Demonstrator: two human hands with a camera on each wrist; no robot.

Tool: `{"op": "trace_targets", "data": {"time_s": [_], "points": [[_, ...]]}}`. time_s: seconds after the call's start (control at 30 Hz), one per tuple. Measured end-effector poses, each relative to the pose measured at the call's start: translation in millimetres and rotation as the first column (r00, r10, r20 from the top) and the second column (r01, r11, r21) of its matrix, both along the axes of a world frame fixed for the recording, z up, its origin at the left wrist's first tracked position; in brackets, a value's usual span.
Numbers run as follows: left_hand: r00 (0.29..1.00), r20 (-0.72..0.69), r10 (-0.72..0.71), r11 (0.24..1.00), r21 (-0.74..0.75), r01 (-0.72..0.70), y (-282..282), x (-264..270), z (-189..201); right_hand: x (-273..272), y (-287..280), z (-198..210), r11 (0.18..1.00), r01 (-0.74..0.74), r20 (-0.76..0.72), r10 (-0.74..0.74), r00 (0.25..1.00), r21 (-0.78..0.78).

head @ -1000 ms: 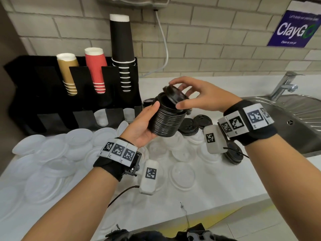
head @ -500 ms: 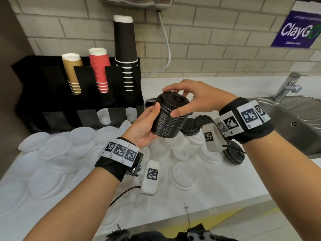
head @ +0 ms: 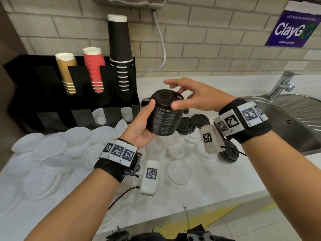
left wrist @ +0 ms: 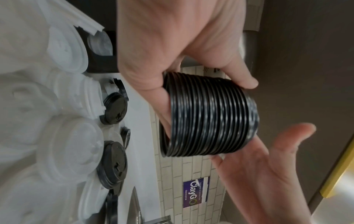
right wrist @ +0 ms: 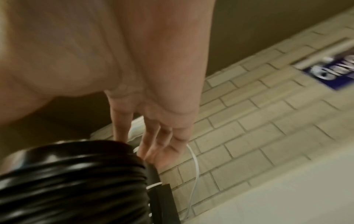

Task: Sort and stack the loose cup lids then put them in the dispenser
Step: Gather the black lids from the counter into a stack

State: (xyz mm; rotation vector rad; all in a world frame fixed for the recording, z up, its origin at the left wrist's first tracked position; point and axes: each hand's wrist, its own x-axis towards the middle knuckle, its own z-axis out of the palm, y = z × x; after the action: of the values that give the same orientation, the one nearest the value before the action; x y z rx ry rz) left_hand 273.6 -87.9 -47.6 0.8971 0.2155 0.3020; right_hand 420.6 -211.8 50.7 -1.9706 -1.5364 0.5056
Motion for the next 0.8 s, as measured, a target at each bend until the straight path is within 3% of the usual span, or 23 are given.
{"op": "trace_targets", "data": {"time_s": [0.1,0.13,0.2,0.27,0.37,0.63,0.8], "points": [[0.999,0.046,0.009,0.998,-0.063,-0.006,1.7,4.0,1.1,21.3,-9.1,-7.6,0.973,0.19,-0.142,-0.171,0.975,0.134],[0.998,0.054,0.008,0.997,-0.075,-0.004,2.4,5.5,1.0,30.1,-10.6,-14.5,0.961,0.254,-0.133,-0.238,0.962,0.113],[0.998,0.06,0.006,0.996,-0.093,-0.001,3.4,8.3,0.2,45.9,-10.4,-35.3,0.941,0.327,0.014,-0.327,0.945,-0.082],[0.998,0.065,0.005,0.994,-0.11,0.002,3.9,10.7,-0.3,55.9,-6.3,-61.3,0.877,0.351,0.189,-0.304,0.934,-0.327],[0.997,0.073,-0.004,0.994,-0.11,0.012,4.3,12.2,0.5,57.7,8.2,-88.7,0.813,0.344,0.326,-0.202,0.924,-0.47],[0.998,0.051,0.031,0.998,-0.048,-0.029,17.7,8.3,1.0,62.2,47.5,-104.2,0.74,0.283,0.421,-0.001,0.907,-0.609],[0.997,0.016,0.071,0.995,-0.067,-0.07,26.4,7.0,-4.1,73.4,46.6,-97.8,0.815,0.328,0.429,-0.109,0.897,-0.478]]}}
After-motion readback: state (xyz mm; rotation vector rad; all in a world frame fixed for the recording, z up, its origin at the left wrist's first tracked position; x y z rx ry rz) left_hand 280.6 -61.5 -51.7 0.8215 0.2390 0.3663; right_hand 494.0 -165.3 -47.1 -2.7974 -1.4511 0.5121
